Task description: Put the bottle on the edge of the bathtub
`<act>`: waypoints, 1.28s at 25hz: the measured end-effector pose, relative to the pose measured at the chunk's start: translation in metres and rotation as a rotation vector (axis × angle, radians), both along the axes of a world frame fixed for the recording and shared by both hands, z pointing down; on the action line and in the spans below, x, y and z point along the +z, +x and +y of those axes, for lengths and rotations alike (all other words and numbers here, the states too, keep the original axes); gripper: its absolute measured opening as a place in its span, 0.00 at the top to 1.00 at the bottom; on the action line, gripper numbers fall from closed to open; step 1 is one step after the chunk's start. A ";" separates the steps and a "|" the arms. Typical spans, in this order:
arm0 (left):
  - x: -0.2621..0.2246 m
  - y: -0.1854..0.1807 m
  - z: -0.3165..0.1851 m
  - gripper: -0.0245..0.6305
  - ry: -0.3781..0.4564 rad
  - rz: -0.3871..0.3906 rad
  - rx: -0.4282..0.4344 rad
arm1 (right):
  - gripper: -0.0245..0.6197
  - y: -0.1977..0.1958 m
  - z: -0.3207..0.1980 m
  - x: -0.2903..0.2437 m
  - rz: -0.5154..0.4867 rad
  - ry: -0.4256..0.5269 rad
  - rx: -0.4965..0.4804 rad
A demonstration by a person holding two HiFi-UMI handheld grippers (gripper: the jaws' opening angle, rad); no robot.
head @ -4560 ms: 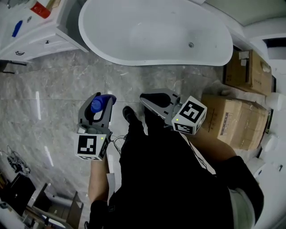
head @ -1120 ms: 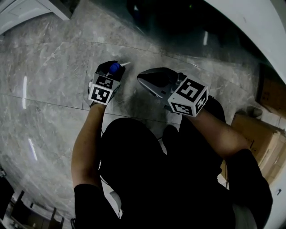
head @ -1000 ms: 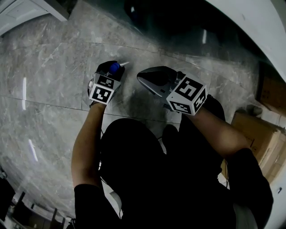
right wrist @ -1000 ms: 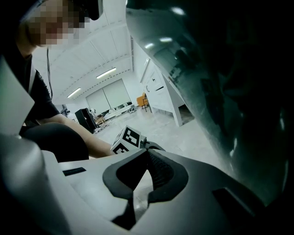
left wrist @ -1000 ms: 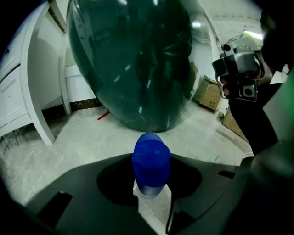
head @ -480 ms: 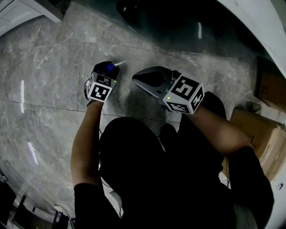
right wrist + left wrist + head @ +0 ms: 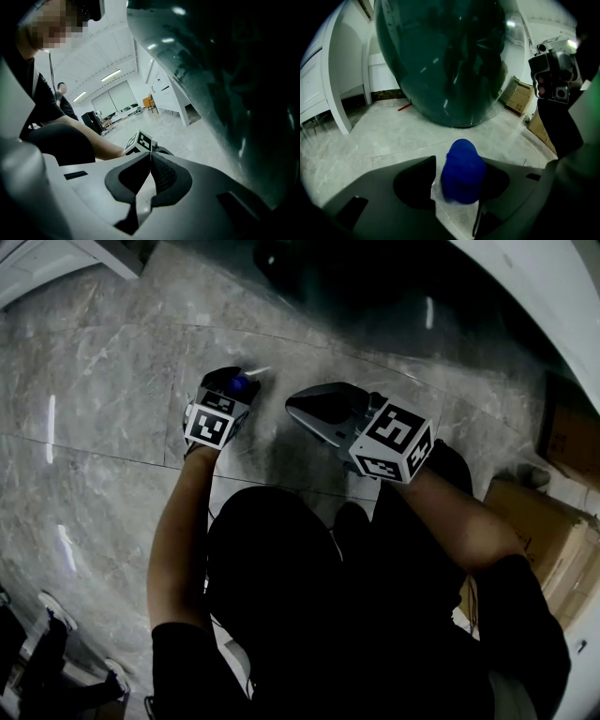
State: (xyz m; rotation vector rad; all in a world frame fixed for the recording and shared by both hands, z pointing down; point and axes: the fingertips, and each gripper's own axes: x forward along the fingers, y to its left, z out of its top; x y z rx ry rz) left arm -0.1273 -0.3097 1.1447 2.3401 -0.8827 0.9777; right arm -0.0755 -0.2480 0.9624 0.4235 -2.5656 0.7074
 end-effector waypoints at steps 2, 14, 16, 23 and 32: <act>-0.008 -0.001 -0.004 0.57 0.052 -0.005 -0.019 | 0.92 -0.005 -0.001 -0.005 -0.013 0.002 -0.016; -0.049 0.009 0.005 0.51 0.148 0.037 -0.016 | 0.92 -0.005 -0.001 -0.007 -0.021 0.022 -0.022; -0.069 0.004 0.009 0.51 0.168 0.069 -0.039 | 0.92 -0.004 -0.004 -0.006 -0.021 0.025 -0.026; -0.123 -0.027 0.014 0.53 0.178 0.164 -0.089 | 0.92 -0.018 -0.013 -0.014 -0.048 0.023 -0.026; -0.248 -0.057 0.026 0.89 0.283 0.207 -0.207 | 0.92 -0.035 -0.014 -0.094 0.010 0.209 0.016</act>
